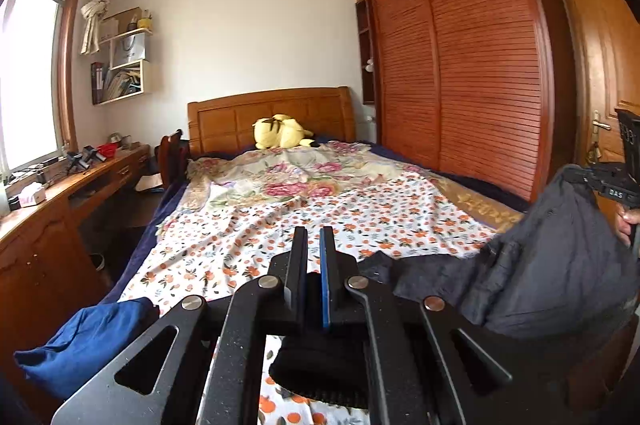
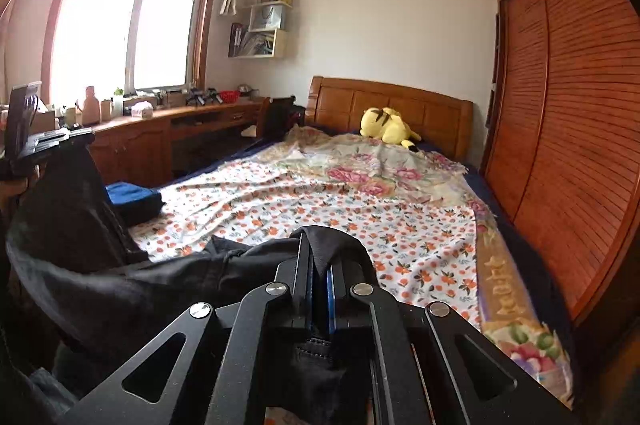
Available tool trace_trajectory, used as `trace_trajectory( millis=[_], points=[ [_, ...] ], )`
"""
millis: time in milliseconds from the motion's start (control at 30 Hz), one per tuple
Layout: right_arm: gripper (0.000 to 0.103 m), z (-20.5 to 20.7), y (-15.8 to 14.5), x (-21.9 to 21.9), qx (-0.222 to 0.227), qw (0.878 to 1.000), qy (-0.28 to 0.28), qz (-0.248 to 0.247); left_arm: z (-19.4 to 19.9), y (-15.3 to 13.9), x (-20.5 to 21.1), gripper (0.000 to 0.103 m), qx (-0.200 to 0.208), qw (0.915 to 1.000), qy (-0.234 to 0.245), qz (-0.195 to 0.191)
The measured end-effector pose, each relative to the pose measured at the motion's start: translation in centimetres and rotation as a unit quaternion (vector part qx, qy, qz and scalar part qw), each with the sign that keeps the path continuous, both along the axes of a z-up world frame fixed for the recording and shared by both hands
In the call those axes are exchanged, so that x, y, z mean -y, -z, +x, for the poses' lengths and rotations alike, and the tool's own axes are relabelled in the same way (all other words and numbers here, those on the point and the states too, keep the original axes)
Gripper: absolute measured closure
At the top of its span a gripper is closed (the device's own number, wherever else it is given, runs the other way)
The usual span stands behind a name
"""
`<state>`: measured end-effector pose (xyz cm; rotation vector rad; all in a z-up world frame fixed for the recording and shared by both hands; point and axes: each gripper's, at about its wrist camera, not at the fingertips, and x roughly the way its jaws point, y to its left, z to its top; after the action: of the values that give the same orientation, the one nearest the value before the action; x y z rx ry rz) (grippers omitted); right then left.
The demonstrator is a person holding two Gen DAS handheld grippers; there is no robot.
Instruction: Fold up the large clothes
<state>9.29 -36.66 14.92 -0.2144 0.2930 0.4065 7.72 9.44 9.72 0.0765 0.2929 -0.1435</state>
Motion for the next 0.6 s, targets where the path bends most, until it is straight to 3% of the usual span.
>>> trace_trajectory(
  millis=[167,333,467,600],
  points=[
    [0.099,6.6,5.1,-1.2,-0.059,0.998,0.022,-0.025,6.7,4.5,-0.9,0.102,-0.046,0.9983,-0.034,0.011],
    [0.099,16.1,12.8,-1.9,-0.132,0.989,0.061,-0.035,13.8,10.0,-1.6,0.102,-0.105,0.9933,-0.048,0.005],
    [0.099,24.4,17.1,-3.8,-0.167,0.98,0.088,-0.062,16.2,12.1,-1.4,0.102,-0.117,0.9915,-0.056,0.002],
    [0.099,30.8,19.5,-4.4,-0.205,0.97,0.108,-0.067,18.2,13.4,-1.2,0.102,-0.121,0.9899,-0.07,0.022]
  ],
)
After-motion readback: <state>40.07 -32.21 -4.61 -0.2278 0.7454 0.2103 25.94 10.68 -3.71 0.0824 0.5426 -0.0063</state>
